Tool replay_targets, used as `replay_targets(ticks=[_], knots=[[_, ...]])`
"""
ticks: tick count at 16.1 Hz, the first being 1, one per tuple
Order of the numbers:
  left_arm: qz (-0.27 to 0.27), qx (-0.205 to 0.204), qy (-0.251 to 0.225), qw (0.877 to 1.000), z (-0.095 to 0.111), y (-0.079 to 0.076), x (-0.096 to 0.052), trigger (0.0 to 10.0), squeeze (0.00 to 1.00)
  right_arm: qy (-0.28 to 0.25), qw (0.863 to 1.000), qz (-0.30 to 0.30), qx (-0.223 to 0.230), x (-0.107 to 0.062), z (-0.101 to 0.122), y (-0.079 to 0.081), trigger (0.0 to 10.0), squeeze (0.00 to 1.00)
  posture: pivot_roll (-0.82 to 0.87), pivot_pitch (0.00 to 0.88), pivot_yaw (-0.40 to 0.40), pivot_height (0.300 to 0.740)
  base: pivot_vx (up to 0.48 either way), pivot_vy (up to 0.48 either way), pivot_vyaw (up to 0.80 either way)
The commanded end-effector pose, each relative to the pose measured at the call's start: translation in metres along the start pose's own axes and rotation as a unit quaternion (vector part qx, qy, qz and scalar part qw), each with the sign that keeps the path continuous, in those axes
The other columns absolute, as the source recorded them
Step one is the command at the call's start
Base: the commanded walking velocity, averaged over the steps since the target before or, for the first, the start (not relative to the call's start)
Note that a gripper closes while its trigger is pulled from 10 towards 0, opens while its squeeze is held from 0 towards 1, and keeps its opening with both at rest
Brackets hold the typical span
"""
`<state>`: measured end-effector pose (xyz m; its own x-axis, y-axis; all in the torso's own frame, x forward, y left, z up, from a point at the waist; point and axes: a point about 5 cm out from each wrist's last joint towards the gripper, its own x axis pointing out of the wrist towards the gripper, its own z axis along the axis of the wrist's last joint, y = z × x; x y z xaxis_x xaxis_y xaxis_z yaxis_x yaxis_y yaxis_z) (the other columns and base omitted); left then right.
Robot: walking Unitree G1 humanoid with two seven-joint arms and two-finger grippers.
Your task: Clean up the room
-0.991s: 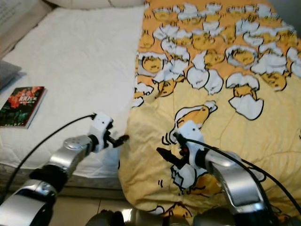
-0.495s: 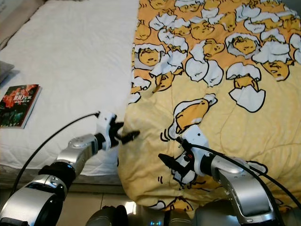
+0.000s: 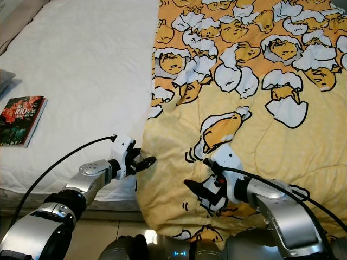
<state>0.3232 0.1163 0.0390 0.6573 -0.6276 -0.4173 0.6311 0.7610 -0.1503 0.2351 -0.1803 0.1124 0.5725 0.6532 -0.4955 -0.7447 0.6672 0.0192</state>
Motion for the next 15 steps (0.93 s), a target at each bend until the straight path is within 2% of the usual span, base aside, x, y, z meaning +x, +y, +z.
replay_targets(ticks=[1, 6, 15], knots=[[-0.006, 0.0, 0.008, 1.0, -0.006, 0.001, -0.003, 0.0, 0.0, -0.013, 1.0, 0.018, -0.018, -0.003, 0.003, 0.006, 10.0, 0.0, -0.11, 0.166, 0.109, 0.74, 0.0, 0.0, 0.0], [-0.036, 0.021, 0.032, 0.999, -0.023, -0.001, -0.011, 0.0, 0.0, -0.043, 0.999, -0.002, -0.007, -0.016, 0.014, -0.009, 10.0, 0.0, -0.09, 0.125, 0.121, 0.74, 0.0, 0.0, 0.0], [-0.052, 0.008, 0.003, 0.999, -0.024, -0.006, -0.014, 0.0, 0.0, -0.055, 0.998, 0.017, -0.023, -0.028, 0.029, -0.018, 10.0, 0.0, -0.1, 0.095, 0.106, 0.74, 0.0, 0.0, 0.0]])
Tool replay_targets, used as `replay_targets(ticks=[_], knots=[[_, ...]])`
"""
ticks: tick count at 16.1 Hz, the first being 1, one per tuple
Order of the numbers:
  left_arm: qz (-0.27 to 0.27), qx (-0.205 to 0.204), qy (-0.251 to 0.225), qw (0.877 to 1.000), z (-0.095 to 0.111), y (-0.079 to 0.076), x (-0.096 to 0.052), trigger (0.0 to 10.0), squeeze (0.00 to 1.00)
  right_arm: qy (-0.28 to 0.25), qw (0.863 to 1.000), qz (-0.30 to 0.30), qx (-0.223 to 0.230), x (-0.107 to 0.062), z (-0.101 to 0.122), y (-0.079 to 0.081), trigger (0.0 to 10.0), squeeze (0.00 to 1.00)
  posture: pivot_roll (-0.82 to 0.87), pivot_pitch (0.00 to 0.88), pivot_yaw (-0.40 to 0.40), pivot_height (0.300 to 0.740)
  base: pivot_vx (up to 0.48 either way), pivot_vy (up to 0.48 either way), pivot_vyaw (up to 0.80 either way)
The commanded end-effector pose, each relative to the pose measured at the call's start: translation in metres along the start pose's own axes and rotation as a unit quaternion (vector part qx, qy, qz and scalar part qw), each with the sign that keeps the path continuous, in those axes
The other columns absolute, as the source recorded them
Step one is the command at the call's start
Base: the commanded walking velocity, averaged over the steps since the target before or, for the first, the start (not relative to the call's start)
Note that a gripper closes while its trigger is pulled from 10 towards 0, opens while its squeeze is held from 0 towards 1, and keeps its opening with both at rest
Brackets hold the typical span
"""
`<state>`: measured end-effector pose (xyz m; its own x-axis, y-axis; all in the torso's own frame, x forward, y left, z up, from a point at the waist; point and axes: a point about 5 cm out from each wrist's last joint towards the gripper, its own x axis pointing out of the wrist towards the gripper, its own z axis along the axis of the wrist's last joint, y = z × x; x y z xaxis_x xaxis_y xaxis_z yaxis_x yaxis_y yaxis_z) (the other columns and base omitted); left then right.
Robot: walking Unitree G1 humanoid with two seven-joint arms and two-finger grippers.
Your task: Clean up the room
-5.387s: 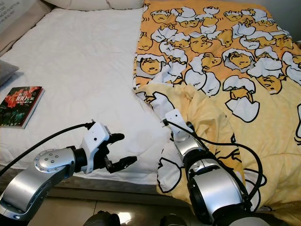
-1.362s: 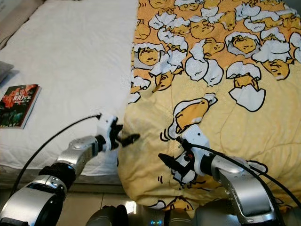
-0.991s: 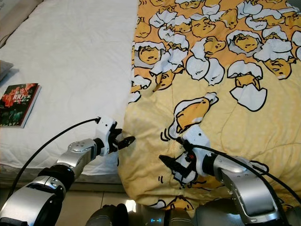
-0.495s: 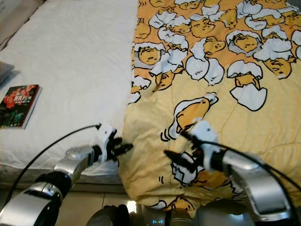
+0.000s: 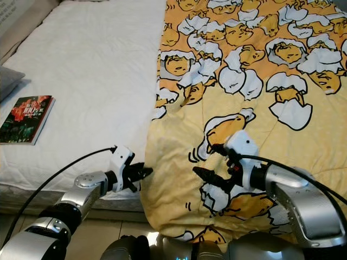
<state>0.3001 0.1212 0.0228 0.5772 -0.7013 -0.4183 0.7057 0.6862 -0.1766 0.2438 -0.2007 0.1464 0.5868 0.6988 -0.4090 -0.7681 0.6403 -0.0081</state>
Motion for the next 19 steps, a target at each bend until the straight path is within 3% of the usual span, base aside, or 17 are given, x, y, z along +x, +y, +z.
replay_targets(ticks=[1, 7, 11, 18, 19], knots=[[-0.001, -0.003, -0.009, 1.0, 0.001, 0.001, -0.002, 0.0, 0.0, -0.008, 1.0, 0.004, -0.004, -0.003, 0.005, 0.0, 10.0, 0.0, -0.1, 0.095, 0.108, 0.74, 0.0, 0.0, 0.0], [-0.026, 0.0, -0.003, 1.0, 0.0, -0.005, 0.0, 0.0, 0.0, -0.018, 1.0, -0.013, -0.002, -0.008, 0.01, -0.007, 10.0, 0.0, -0.11, 0.103, 0.114, 0.74, 0.0, 0.0, 0.0], [-0.113, 0.04, 0.107, 0.987, -0.026, -0.016, -0.01, 0.0, 0.0, -0.028, 1.0, -0.004, -0.005, -0.016, 0.02, -0.012, 10.0, 0.0, -0.1, 0.096, 0.112, 0.74, 0.0, 0.0, 0.0], [-0.078, 0.099, 0.152, 0.98, -0.032, -0.009, -0.018, 0.0, 0.0, 0.001, 1.0, 0.022, -0.012, -0.017, 0.016, -0.01, 10.0, 0.0, -0.1, 0.096, 0.105, 0.74, 0.0, 0.0, 0.0], [-0.053, 0.107, 0.161, 0.98, -0.034, -0.005, -0.019, 0.0, 0.0, 0.007, 1.0, 0.026, -0.012, -0.018, 0.014, -0.009, 10.0, 0.0, -0.1, 0.098, 0.104, 0.74, 0.0, 0.0, 0.0]])
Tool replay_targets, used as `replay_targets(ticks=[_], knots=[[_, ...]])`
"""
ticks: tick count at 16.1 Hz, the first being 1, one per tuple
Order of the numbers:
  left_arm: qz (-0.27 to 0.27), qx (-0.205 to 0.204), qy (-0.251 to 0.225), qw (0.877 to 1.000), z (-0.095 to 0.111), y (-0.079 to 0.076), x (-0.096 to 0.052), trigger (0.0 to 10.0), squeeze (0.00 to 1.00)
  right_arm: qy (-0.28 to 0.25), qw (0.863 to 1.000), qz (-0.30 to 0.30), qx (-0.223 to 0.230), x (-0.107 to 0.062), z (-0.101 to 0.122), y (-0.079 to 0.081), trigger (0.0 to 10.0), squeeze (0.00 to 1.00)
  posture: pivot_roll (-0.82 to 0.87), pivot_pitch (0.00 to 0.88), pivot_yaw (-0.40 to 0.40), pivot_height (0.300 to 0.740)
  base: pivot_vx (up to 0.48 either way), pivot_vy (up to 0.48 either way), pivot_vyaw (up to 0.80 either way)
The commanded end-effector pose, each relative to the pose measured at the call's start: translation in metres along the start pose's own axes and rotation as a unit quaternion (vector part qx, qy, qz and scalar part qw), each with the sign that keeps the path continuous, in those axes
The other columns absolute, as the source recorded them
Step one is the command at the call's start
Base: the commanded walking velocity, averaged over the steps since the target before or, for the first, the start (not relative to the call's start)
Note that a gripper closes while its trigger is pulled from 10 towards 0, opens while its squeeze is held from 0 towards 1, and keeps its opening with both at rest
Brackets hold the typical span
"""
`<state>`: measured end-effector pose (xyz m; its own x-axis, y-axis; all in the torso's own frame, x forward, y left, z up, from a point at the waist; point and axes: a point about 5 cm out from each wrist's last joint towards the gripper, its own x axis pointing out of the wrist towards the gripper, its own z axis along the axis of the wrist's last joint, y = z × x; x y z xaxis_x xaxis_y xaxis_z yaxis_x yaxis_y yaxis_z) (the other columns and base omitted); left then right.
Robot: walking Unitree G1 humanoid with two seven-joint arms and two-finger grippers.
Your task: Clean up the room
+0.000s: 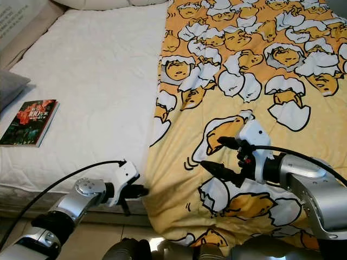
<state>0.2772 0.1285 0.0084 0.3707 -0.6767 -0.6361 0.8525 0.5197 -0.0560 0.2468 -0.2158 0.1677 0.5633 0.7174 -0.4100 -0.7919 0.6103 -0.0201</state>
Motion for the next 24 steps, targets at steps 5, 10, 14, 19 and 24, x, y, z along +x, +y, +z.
replay_targets(ticks=[5, 10, 14, 19, 24], knots=[[0.066, -0.041, -0.029, 0.997, 0.0, 0.009, -0.003, 10.0, 1.0, 0.012, 1.0, 0.019, 0.006, 0.004, -0.006, 0.009, 10.0, 0.0, -0.1, 0.09, 0.107, 0.74, 0.0, 0.0, 0.0], [0.089, -0.044, -0.101, 0.99, 0.01, 0.008, -0.025, 10.0, 0.0, 0.011, 0.999, 0.015, 0.034, 0.005, -0.02, 0.028, 10.0, 0.0, -0.11, 0.037, 0.109, 0.74, 0.0, 0.0, 0.0], [0.139, -0.06, -0.199, 0.968, 0.036, -0.003, -0.06, 10.0, 0.0, 0.001, 0.998, -0.004, 0.058, 0.001, -0.027, 0.033, 10.0, 0.0, -0.1, 0.0, 0.096, 0.74, 0.0, 0.0, 0.0], [0.327, -0.106, -0.267, 0.9, 0.066, -0.001, -0.09, 10.0, 0.0, -0.034, 0.979, -0.163, 0.115, 0.042, -0.043, 0.036, 10.0, 0.0, -0.06, 0.0, 0.066, 0.74, 0.0, 0.0, 0.0], [0.36, -0.116, -0.252, 0.891, 0.061, -0.003, -0.096, 10.0, 0.0, -0.067, 0.926, -0.306, 0.211, 0.057, -0.06, 0.049, 10.0, 0.0, -0.06, 0.0, 0.067, 0.74, 0.0, 0.0, 0.0]])
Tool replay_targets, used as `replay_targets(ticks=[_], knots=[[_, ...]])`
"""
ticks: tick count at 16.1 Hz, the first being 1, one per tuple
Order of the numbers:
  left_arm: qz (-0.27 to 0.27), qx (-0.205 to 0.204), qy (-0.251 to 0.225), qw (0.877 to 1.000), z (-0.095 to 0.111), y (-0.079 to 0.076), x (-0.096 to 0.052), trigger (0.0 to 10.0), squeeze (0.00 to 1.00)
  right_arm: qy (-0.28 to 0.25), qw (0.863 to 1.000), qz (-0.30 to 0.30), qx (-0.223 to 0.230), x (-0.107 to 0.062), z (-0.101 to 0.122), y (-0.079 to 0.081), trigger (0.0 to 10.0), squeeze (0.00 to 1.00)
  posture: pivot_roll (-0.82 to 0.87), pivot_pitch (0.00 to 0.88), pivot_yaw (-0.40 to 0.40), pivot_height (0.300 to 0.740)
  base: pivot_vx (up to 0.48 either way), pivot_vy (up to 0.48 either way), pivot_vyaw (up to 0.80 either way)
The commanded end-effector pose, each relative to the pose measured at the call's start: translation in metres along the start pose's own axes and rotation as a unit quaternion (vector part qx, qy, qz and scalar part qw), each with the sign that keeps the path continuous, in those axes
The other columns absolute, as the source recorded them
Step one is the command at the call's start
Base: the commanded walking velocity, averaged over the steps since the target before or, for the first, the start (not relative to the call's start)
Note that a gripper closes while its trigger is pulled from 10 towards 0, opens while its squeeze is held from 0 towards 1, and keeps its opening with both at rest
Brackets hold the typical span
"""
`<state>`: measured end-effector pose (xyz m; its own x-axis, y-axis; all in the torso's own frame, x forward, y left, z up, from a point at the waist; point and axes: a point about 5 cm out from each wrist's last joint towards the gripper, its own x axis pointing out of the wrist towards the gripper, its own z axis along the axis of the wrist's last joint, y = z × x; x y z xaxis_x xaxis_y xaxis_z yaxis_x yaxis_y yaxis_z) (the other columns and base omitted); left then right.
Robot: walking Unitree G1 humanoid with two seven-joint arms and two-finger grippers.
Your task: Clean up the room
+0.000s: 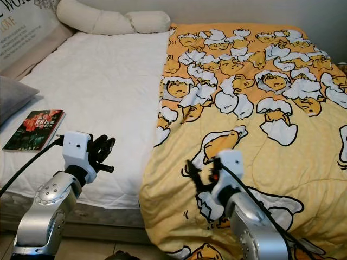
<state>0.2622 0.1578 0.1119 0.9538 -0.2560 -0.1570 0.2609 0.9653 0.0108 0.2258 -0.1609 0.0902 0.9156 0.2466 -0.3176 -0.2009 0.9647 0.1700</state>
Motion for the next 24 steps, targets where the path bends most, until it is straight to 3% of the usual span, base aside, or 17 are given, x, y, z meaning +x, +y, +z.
replay_targets(ticks=[1, 7, 24], knots=[[0.009, 0.01, -0.002, 1.0, 0.005, 0.001, -0.001, 10.0, 0.0, -0.003, 0.999, -0.038, -0.003, -0.001, -0.002, -0.008, 10.0, 0.0, -0.06, 0.0, 0.069, 0.74, 0.0, 0.0, 0.0], [0.004, 0.018, 0.005, 1.0, 0.006, -0.002, 0.001, 10.0, 0.0, -0.019, 0.997, -0.066, -0.018, 0.001, 0.001, -0.01, 10.0, 0.0, -0.07, 0.0, 0.069, 0.74, 0.0, 0.0, 0.0], [0.003, 0.022, 0.012, 1.0, 0.003, -0.004, -0.001, 10.0, 0.0, -0.025, 0.997, -0.036, -0.057, 0.005, 0.001, 0.001, 10.0, 0.0, -0.06, 0.0, 0.051, 0.74, -0.053, 0.0, 0.0]])
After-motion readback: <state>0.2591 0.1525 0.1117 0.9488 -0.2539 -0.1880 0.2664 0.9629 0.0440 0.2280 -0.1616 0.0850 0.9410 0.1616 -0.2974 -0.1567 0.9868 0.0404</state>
